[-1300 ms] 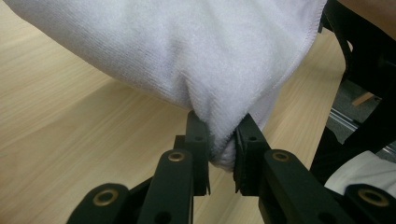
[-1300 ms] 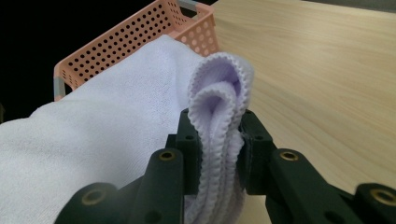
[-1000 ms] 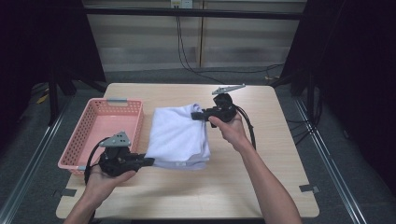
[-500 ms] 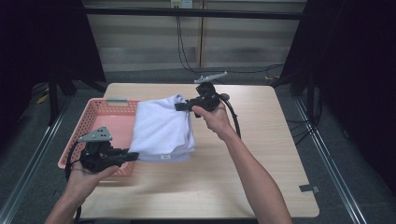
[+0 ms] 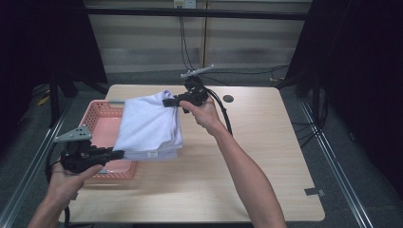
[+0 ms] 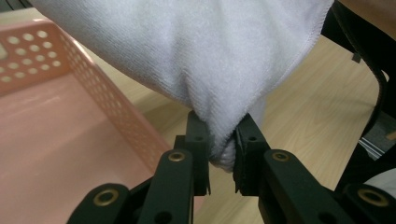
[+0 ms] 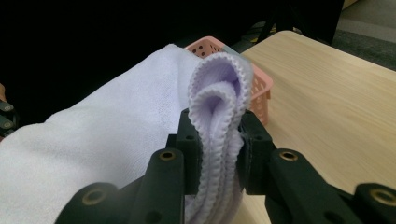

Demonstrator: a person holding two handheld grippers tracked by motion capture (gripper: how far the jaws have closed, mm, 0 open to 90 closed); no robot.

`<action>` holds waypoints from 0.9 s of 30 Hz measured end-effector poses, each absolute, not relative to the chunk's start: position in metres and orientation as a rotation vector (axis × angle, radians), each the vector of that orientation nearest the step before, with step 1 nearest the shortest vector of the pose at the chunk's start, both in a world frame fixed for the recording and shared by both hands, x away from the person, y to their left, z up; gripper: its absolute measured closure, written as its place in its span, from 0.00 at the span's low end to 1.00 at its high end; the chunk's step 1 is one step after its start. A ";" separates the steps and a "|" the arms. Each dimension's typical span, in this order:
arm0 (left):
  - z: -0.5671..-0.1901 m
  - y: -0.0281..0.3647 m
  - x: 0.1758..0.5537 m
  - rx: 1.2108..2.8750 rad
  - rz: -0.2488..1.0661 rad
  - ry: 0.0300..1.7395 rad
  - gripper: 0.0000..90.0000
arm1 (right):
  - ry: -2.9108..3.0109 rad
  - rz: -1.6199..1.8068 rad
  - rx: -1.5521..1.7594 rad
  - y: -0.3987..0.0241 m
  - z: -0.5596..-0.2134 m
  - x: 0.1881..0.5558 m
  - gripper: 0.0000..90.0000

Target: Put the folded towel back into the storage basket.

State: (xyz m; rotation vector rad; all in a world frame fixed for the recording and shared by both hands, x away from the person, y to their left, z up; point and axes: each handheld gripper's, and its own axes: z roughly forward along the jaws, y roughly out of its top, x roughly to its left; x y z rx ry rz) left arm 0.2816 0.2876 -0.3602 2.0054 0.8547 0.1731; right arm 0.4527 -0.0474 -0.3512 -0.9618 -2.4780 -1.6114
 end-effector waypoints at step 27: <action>-0.350 0.381 0.276 1.920 0.234 0.996 0.88 | -2.456 -1.593 -0.898 0.049 -0.340 0.469 0.82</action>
